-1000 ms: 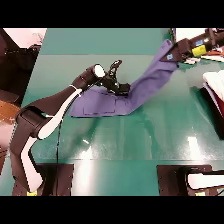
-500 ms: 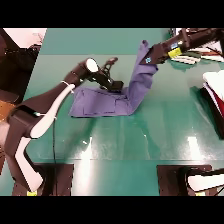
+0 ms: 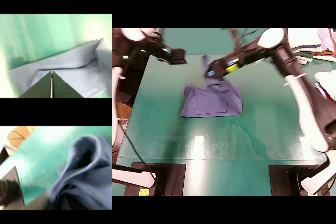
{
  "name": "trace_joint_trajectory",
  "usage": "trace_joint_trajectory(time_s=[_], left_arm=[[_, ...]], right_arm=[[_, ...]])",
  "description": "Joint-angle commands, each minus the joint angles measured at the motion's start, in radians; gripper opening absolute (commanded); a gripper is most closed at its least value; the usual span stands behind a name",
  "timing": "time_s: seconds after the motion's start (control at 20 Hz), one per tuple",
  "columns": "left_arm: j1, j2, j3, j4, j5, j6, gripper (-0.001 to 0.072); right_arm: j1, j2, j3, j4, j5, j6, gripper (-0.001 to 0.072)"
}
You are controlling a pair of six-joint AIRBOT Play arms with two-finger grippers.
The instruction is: Fold the shirts.
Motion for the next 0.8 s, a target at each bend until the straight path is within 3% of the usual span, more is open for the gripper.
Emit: trace_joint_trajectory(time_s=[0.0,0.1,0.15,0.25,0.45,0.75], left_arm=[[0.112,0.093,0.0,0.015,-0.039,0.009,0.003],[0.131,0.114,0.0,0.015,-0.069,0.01,0.003],[0.132,0.118,0.0,0.015,-0.084,0.011,0.0029],[0.132,0.12,0.0,0.014,-0.121,0.021,0.003],[0.132,0.12,0.0,0.011,-0.143,0.02,0.0029],[0.132,0.119,-0.006,-0.026,-0.153,0.018,0.003]], right_arm=[[0.132,-0.119,0.005,0.05,-0.23,-0.076,0.0602],[0.145,-0.126,0.005,0.045,-0.217,-0.076,0.0585],[0.13,-0.114,0.005,0.034,-0.171,-0.076,0.0549],[0.068,-0.066,-0.021,-0.047,-0.045,-0.042,0.0549],[-0.119,0.092,-0.264,-0.219,0.087,0.031,0.0549],[-0.379,0.263,-0.726,-0.2,-0.047,0.093,0.0574]])
